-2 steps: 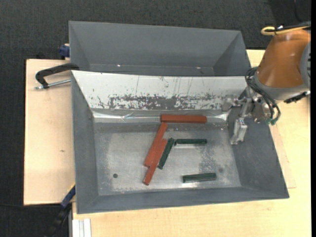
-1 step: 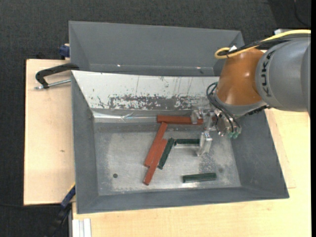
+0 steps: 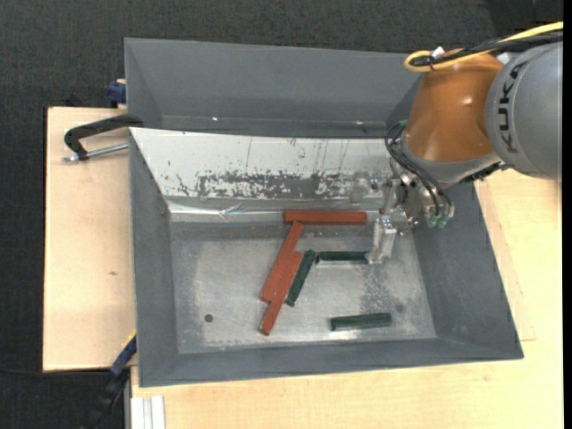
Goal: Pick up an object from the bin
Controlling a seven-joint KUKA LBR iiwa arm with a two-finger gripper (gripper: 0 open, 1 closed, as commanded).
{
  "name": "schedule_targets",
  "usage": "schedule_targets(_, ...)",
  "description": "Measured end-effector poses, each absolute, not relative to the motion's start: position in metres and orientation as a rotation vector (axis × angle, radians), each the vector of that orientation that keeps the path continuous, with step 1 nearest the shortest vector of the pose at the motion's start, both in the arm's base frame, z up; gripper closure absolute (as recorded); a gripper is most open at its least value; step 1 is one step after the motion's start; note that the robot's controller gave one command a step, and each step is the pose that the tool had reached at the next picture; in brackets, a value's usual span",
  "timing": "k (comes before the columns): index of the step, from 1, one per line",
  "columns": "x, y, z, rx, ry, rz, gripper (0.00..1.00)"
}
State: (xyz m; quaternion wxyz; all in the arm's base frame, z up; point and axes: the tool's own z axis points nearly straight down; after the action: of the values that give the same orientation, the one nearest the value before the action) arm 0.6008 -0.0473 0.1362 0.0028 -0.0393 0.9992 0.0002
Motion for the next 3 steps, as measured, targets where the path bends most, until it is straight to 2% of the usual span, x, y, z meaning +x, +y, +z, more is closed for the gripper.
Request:
schedule_targets(1,0.58,-0.007,0.1,0.004,3.14,0.003,0.0)
schedule_targets(2,0.583,-0.01,0.071,-0.076,3.138,0.001,0.0)
schedule_targets(3,0.577,-0.014,0.071,0.227,3.132,0.002,1.0)
